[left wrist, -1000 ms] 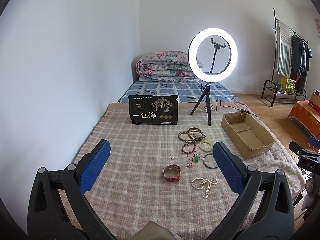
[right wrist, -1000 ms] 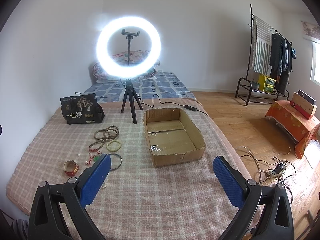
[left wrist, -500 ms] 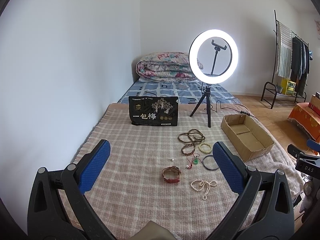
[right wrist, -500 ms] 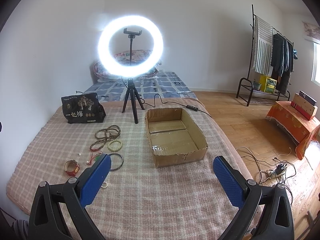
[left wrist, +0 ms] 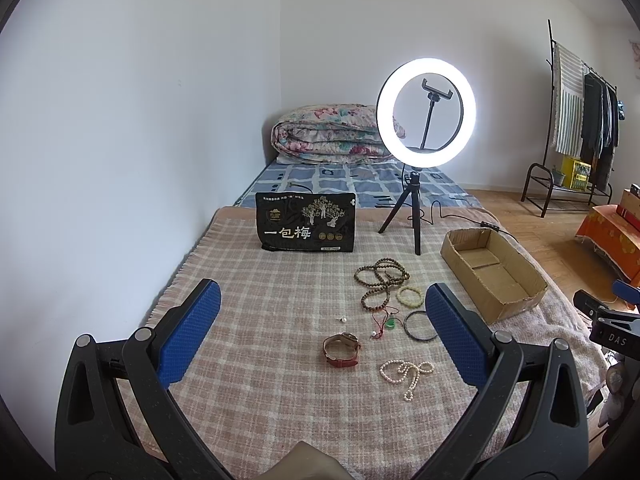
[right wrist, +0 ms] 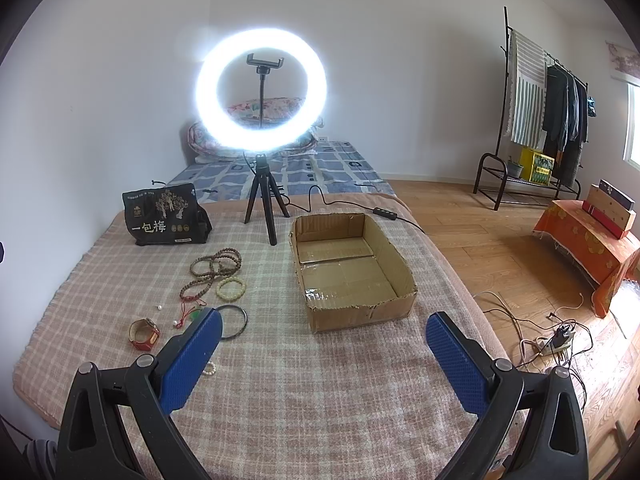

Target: Organize jewelry

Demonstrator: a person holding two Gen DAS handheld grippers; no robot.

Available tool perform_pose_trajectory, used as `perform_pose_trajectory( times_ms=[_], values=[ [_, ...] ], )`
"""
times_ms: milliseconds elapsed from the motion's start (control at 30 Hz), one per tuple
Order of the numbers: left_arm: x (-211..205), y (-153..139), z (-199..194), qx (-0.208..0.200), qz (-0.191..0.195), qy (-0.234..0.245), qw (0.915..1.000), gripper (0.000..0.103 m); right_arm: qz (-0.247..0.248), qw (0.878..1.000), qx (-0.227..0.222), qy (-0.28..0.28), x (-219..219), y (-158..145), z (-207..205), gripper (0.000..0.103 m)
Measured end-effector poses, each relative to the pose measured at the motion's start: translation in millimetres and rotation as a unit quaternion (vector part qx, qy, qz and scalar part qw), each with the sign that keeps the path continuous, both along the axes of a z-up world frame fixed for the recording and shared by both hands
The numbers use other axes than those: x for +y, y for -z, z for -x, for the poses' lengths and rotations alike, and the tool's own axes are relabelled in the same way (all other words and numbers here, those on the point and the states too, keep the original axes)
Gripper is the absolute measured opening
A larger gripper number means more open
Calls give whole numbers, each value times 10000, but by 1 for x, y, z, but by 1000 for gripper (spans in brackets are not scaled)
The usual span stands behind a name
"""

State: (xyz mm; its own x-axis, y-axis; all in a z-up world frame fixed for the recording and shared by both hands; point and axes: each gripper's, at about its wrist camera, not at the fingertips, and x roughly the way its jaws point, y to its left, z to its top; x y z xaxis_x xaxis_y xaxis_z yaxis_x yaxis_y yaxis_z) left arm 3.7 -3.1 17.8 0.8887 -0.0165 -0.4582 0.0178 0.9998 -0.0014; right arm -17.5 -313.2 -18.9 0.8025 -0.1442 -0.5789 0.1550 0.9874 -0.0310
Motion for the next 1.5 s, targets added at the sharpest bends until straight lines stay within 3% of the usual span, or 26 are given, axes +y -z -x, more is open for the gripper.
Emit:
perform_pose_trajectory(
  times_ms=[833, 1300, 1367, 1500],
  values=[
    [-2, 0, 1, 28, 1, -6, 10000, 103, -22, 9999, 93, -50, 3, 6, -6, 103],
    [-7, 26, -1, 252, -43, -93, 9996, 103, -7, 9995, 262, -171, 7, 17, -22, 103],
    [14, 36, -25, 345, -15, -129, 9993, 103, 8, 9993, 281, -227, 8, 20, -25, 103],
    [21, 46, -33, 457, -28, -220, 9987, 103, -51, 9983, 440, -386, 10, 32, -37, 103]
  ],
)
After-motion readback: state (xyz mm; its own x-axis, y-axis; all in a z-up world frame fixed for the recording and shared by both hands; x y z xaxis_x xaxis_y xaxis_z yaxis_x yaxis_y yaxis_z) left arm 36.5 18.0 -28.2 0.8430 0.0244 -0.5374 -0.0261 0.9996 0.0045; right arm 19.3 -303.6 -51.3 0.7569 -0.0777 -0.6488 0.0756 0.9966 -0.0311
